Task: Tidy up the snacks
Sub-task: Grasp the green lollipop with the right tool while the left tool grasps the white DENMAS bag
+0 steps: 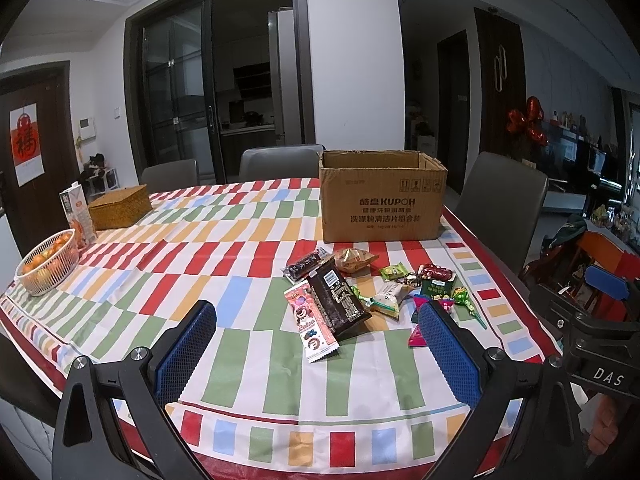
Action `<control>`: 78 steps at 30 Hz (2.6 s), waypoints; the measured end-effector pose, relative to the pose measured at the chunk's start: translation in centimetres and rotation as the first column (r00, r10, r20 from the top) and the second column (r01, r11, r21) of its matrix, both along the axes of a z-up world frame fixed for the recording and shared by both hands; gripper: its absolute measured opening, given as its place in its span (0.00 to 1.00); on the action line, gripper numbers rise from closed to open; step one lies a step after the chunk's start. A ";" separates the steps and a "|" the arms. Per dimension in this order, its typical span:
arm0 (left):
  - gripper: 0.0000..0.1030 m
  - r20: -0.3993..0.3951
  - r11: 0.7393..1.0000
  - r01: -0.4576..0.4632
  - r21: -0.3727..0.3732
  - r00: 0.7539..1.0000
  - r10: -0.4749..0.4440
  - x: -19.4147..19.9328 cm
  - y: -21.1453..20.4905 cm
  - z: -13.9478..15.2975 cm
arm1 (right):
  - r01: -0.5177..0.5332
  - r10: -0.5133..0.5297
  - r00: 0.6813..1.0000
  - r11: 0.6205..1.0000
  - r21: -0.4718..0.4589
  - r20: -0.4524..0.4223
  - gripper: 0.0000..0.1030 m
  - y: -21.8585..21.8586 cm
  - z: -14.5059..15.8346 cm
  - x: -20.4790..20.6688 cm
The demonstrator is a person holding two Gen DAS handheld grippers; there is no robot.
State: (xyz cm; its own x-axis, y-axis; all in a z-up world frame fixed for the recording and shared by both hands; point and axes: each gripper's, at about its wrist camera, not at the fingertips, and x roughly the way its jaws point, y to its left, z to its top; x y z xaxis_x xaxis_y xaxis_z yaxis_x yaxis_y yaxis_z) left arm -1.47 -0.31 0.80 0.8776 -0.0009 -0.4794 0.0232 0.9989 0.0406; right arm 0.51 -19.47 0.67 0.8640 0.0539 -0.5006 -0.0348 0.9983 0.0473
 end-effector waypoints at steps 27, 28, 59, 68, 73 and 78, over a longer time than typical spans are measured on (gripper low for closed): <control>0.80 -0.122 0.979 0.177 0.104 0.979 -0.164 9.7 -4.6 -3.8 | -0.027 0.033 0.989 0.999 0.046 -0.146 0.84 -1.5 -4.6 8.0; 0.78 -0.127 0.977 0.185 0.105 0.977 -0.172 10.1 -4.8 -3.9 | -0.028 0.036 0.987 0.998 0.048 -0.156 0.83 -1.5 -4.7 8.3; 0.46 -0.393 0.953 0.302 0.013 0.878 -0.273 20.2 -8.0 -11.5 | -0.052 0.094 0.919 0.992 0.118 -0.383 0.42 -2.4 -11.0 16.5; 0.35 -0.447 0.956 0.281 -0.080 0.848 -0.287 21.3 -7.4 -12.5 | -0.073 0.121 0.909 0.989 0.132 -0.400 0.34 -2.0 -11.6 17.2; 0.30 -0.439 0.955 0.282 -0.092 0.850 -0.293 21.2 -7.4 -12.0 | -0.084 0.125 0.910 0.989 0.120 -0.395 0.25 -2.0 -11.4 17.2; 0.30 -0.417 0.956 0.277 -0.098 0.861 -0.292 20.6 -7.2 -10.8 | -0.082 0.127 0.914 0.988 0.131 -0.384 0.25 -2.2 -10.8 17.0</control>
State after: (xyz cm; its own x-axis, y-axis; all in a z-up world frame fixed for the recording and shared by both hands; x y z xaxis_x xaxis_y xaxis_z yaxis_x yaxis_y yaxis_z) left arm 19.15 -7.51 -9.99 0.5503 -0.2426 -0.7990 0.3140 0.9468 -0.0712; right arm 17.51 -21.70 -10.14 0.5872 0.2071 -0.7825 -0.0947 0.9776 0.1877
